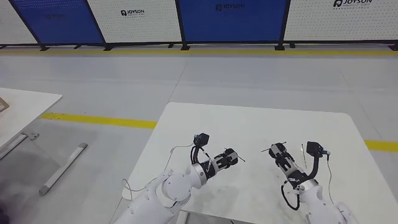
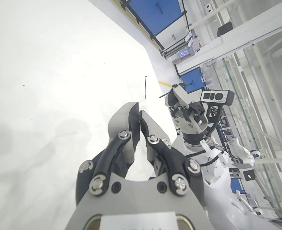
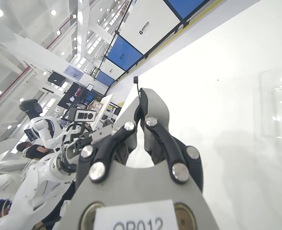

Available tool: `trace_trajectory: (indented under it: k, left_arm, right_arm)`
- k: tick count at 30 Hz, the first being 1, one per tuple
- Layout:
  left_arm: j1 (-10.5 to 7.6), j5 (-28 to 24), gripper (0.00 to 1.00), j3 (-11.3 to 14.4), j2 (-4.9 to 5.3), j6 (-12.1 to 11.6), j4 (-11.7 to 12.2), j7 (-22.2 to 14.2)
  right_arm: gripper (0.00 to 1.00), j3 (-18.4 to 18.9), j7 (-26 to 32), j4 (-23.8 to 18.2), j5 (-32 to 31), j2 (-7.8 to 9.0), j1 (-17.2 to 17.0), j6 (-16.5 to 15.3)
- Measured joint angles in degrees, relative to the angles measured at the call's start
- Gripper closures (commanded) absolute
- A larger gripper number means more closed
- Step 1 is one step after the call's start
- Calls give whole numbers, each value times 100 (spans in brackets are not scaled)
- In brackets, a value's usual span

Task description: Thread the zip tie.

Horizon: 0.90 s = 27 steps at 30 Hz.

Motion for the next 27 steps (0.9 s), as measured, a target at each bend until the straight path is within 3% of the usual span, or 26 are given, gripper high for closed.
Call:
trace_trajectory:
  k: [9,13,19,27]
  left_arm:
    - [-26,78,100,-123,9,105,34,122]
    - [-49,-230,100,-291,29,117,129,-127]
    - [-50,-220,100,-288,29,122,130,-123]
    - [-50,-220,100,-289,29,122,130,-123]
  right_arm:
    - [100,0,0,0,0,0,0,0]
    - [100,0,0,0,0,0,0,0]
    - [100,-3,1,-2,6,-1,-5,-6]
    - [100,-235,-524,-89,3,-72,-317,-328]
